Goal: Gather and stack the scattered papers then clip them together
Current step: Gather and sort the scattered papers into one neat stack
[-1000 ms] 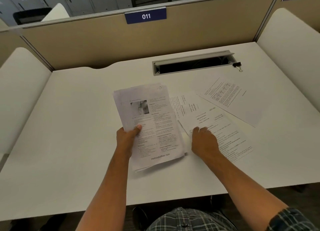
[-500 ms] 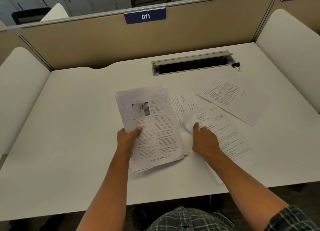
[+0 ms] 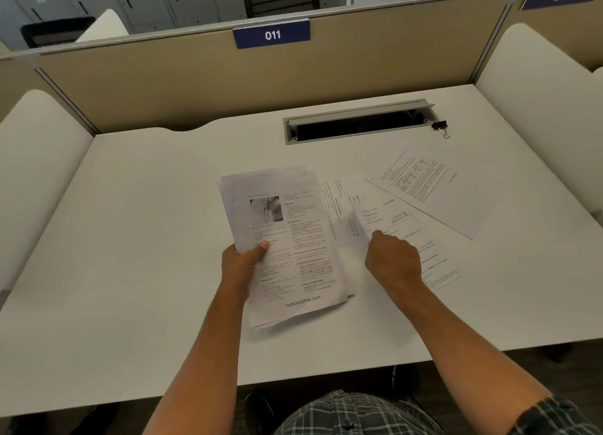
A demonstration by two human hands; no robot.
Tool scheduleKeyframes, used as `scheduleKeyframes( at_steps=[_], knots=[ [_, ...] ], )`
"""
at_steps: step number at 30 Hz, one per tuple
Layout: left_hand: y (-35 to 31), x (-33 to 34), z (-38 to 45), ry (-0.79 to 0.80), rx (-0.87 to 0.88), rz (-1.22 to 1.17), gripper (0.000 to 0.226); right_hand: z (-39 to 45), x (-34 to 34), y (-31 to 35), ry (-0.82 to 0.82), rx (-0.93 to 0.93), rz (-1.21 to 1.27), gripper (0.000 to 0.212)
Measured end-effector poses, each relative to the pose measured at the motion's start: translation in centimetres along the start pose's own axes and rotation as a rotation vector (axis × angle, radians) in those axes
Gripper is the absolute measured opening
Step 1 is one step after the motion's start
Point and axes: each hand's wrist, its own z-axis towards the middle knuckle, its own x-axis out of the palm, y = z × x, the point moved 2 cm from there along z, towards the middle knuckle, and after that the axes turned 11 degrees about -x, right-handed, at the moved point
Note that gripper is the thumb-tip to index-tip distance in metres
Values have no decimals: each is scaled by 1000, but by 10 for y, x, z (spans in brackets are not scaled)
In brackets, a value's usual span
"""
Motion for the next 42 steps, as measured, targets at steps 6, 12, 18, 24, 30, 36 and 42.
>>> scheduleKeyframes(
  at_steps=[6, 12, 18, 24, 30, 36, 42],
  knots=[
    [0, 11, -4, 76, -15, 43, 20, 4, -56, 41, -493, -157, 214, 19],
    [-3, 27, -12, 184, -44, 98, 32, 14, -63, 103, -131, -403, 599, 35],
    [-4, 25, -12, 280, -59, 83, 33, 17, -56, 74, -175, -390, 871, 68],
    [-10, 19, -15, 404, -78, 94, 31, 36, -35, -6, -57, 194, 1278, 123],
    [-22, 30, -19, 321, -161, 164, 14, 11, 8, -1, 341, 178, 1861, 79],
    [-24, 30, -18, 355, -155, -106, 87, 14, 4, 5, 185, 120, 2000, 67],
    [-46, 32, -28, 420, 165, 65, 47, 21, -36, 4, 42, -220, 1816, 58]
  ],
)
